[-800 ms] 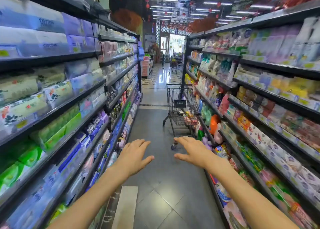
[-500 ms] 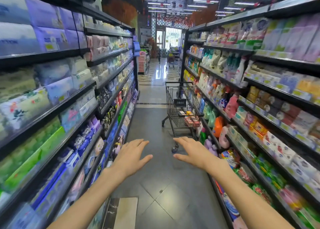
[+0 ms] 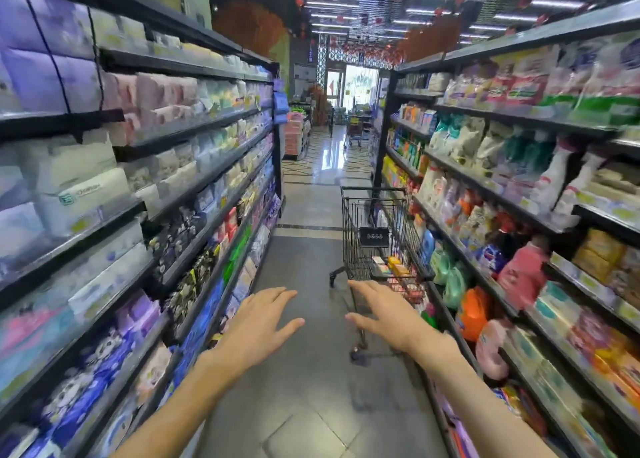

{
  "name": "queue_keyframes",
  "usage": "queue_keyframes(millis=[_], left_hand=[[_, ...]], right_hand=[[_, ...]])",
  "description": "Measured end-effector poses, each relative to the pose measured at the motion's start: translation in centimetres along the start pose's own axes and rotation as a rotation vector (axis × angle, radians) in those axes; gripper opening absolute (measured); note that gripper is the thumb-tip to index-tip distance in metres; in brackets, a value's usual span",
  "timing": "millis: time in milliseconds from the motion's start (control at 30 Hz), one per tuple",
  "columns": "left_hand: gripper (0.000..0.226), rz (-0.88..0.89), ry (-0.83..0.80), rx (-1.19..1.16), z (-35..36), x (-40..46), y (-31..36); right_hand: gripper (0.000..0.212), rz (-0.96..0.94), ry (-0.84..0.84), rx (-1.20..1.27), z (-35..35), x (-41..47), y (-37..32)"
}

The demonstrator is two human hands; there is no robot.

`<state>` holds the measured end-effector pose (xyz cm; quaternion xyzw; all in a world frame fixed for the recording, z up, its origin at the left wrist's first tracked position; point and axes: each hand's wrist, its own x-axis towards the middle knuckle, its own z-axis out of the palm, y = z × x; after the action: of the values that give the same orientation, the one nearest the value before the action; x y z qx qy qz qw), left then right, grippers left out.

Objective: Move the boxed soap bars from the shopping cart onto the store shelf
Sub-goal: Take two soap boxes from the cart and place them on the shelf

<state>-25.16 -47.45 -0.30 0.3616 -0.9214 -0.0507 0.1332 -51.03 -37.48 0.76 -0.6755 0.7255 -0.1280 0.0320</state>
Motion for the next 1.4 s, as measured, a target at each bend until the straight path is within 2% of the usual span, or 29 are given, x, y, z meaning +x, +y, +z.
queue_keyframes(millis=[100, 233, 467, 600, 733, 867, 1133, 1267, 1367, 1400], left_hand=[[0.068, -0.004, -0.022, 0.002, 1.2, 6.3, -2.4], [0.093, 0.005, -0.024, -0.015, 3.4, 15.3, -6.2], [0.097, 0.064, -0.039, -0.03, 7.1, 32.8, -15.7], [0.112, 0.113, -0.064, -0.05, 7.6, 43.1, -20.6], [0.095, 0.133, -0.08, -0.033, 8.1, 52.6, -24.0], [0.092, 0.178, -0.107, -0.024, 9.9, 60.9, -26.4], [0.093, 0.299, -0.131, -0.003, 14.7, 79.8, -27.7], [0.084, 0.366, -0.155, 0.022, 16.2, 89.6, -26.0], [0.101, 0.454, -0.193, 0.009, 17.7, 96.9, -23.5], [0.101, 0.492, -0.201, 0.005, 18.4, 99.0, -22.5]], right_hand=[[0.072, 0.012, -0.014, -0.007, 0.1, 6.7, 3.0], [0.07, 0.025, -0.024, -0.01, 1.2, 15.5, 7.0], [0.07, 0.087, 0.007, -0.015, 3.9, 32.4, 12.4], [0.071, 0.136, -0.037, -0.019, 3.4, 42.0, 15.0], [0.072, 0.172, -0.042, -0.015, 3.0, 50.2, 17.8], [0.073, 0.194, -0.035, -0.007, 3.6, 57.7, 21.6], [0.071, 0.245, 0.014, -0.049, 4.3, 70.9, 33.5], [0.071, 0.301, 0.022, -0.062, 3.1, 75.5, 40.6], [0.069, 0.369, 0.054, -0.063, 1.9, 77.5, 45.7], [0.068, 0.41, 0.059, -0.053, 1.6, 77.7, 47.2]])
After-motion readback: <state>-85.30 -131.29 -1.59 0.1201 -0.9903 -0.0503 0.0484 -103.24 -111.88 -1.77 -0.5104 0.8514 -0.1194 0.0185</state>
